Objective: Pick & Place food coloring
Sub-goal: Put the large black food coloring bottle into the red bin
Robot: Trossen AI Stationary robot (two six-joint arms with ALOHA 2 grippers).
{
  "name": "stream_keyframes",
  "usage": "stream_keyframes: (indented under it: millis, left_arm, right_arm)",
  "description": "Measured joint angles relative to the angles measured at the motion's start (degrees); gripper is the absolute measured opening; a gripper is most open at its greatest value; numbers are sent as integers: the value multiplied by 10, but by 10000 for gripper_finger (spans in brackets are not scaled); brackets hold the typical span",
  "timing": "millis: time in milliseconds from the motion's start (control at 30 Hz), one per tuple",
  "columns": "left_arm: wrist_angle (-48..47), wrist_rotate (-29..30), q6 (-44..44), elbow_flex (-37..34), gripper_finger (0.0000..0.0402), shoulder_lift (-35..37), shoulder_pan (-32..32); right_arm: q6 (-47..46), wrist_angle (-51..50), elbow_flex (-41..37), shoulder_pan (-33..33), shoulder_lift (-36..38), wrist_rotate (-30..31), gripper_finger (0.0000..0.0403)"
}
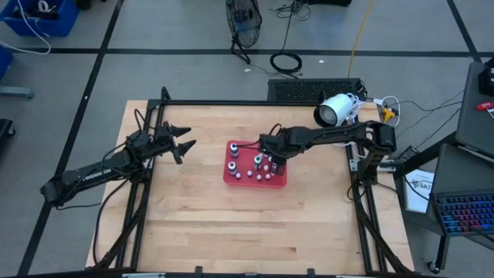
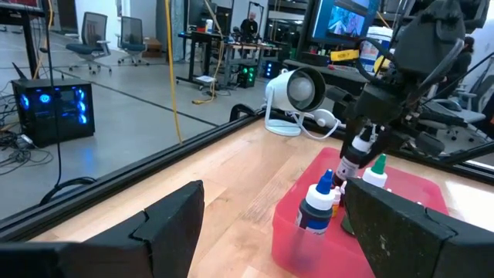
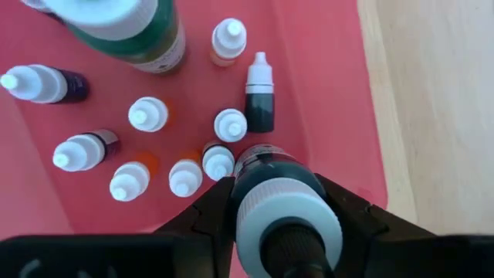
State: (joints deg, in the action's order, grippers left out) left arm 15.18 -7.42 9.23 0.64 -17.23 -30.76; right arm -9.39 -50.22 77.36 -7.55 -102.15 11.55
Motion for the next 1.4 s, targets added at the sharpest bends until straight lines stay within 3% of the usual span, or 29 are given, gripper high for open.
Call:
stream_keyframes:
  millis: [1400]
  left_arm:
    - [0,0,0,0,305,0,0]
  right_arm:
    - [-24,29,-21,-25,-1,-28,129]
